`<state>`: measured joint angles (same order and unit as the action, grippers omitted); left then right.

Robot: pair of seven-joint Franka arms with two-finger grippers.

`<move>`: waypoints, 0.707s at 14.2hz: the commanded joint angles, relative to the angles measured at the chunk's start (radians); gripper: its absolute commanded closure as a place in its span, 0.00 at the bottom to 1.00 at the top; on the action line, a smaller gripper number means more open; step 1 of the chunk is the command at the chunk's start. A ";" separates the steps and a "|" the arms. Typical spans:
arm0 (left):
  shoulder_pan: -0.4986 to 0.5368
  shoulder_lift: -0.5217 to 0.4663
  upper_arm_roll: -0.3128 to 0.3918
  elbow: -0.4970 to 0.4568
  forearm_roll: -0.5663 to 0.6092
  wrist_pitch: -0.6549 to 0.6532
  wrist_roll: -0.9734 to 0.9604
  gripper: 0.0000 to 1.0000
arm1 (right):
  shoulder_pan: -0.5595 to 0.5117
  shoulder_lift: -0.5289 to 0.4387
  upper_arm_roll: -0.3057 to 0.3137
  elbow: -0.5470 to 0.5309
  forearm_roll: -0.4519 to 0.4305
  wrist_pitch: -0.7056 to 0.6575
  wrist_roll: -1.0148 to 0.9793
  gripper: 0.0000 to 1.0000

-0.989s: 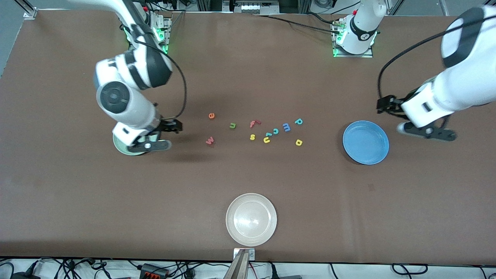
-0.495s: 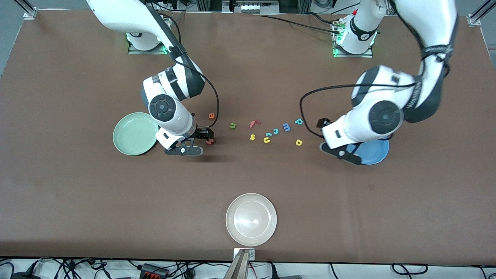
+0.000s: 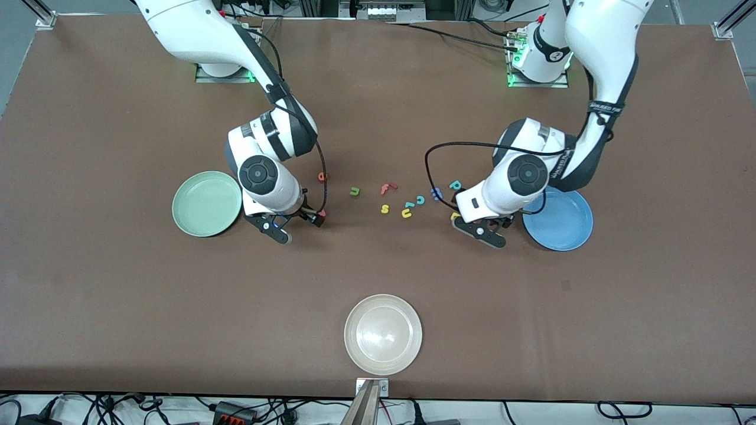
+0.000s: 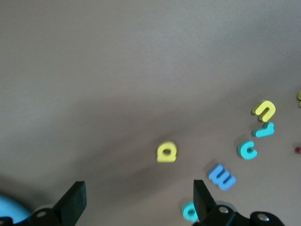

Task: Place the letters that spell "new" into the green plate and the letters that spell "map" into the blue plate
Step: 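Grasp pink m with the right gripper while the left gripper grasps yellow a, then place the m on the green plate while the left gripper places the a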

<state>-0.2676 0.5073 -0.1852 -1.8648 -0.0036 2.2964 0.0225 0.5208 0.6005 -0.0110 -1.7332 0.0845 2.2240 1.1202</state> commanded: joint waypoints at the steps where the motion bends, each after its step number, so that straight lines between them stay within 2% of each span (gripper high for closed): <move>1: -0.028 0.049 0.007 -0.017 0.022 0.089 0.007 0.00 | 0.031 0.024 -0.009 0.012 0.012 0.020 0.101 0.16; 5: -0.047 0.103 0.009 -0.030 0.022 0.155 0.005 0.00 | 0.064 0.061 -0.009 0.014 0.009 0.077 0.151 0.22; 9: -0.047 0.106 0.009 -0.030 0.022 0.155 0.000 0.59 | 0.065 0.070 -0.010 0.014 0.000 0.085 0.162 0.28; 10: -0.047 0.105 0.009 -0.030 0.024 0.155 0.004 0.69 | 0.064 0.071 -0.012 0.014 0.001 0.085 0.162 0.31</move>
<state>-0.3060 0.6238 -0.1843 -1.8897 -0.0017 2.4426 0.0225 0.5762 0.6638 -0.0133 -1.7320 0.0845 2.3063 1.2605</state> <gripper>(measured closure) 0.383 0.278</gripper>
